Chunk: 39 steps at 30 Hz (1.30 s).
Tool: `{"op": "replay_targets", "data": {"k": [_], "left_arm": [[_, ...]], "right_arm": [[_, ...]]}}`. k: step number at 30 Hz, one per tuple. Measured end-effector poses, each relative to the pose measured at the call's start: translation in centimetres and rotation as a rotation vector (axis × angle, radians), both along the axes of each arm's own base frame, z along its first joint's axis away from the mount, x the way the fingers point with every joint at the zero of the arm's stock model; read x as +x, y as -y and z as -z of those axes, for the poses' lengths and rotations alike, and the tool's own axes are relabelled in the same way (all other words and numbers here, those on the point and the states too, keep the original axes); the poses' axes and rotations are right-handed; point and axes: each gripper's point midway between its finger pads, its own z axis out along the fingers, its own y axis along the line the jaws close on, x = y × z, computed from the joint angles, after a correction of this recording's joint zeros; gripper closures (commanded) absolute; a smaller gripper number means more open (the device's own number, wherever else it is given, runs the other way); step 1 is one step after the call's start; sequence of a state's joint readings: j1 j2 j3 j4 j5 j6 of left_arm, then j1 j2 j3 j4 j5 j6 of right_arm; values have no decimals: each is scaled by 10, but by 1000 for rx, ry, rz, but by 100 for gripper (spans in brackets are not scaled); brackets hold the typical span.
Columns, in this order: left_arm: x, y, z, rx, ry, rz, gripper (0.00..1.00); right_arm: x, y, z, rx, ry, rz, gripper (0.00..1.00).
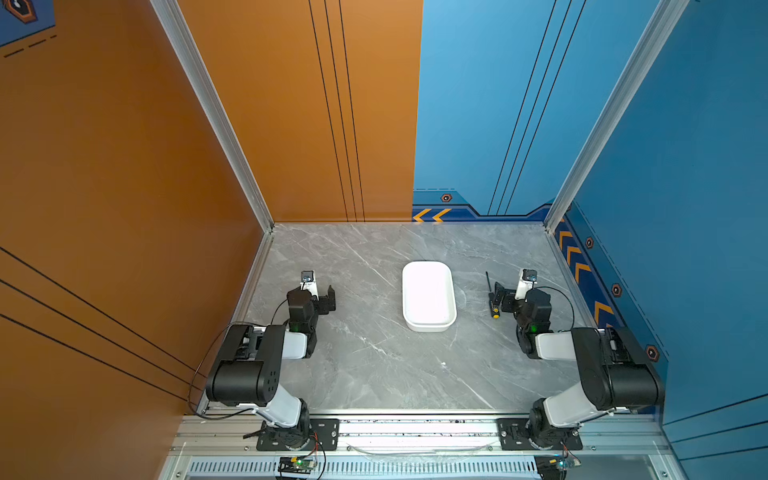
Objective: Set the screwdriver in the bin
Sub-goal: 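Move the right gripper down over the black-and-yellow screwdriver handle while the left arm lifts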
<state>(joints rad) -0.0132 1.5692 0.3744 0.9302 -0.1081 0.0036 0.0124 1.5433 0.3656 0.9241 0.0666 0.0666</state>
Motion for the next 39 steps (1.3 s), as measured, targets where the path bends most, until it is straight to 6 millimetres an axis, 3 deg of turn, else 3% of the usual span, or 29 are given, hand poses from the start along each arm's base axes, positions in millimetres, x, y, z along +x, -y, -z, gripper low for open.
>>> {"op": "replay_targets", "data": {"k": [13,17,20,25,28,30,32,35,37,39], "left_arm": [[0,0,0,0,0,1,2],[-5,6,-9,11,-10,13,2],[-5,17,-39,22,7,43,2],[10,45,-123,-51,120,128,2],[16,67,-147,-135,135,189,2],[18,80,-144,-205,102,215,2],[18,94,-131,-302,48,243,2],[16,113,-107,-435,-34,275,2],[13,124,-96,-508,-76,299,2],[12,133,-89,-566,-109,322,2]], "right_arm": [[0,0,0,0,0,0,0],[1,0,4,-1,-45,0,0],[9,-1,-14,0,-75,-1,0],[45,-8,-90,43,-119,-24,0],[60,-16,-117,94,-204,-41,0],[61,-23,-109,124,-305,-50,0],[53,-31,-77,156,-450,-61,2],[26,-38,-20,198,-680,-52,2],[9,-40,4,219,-789,-42,2],[-3,-41,14,231,-851,-35,1]]}}
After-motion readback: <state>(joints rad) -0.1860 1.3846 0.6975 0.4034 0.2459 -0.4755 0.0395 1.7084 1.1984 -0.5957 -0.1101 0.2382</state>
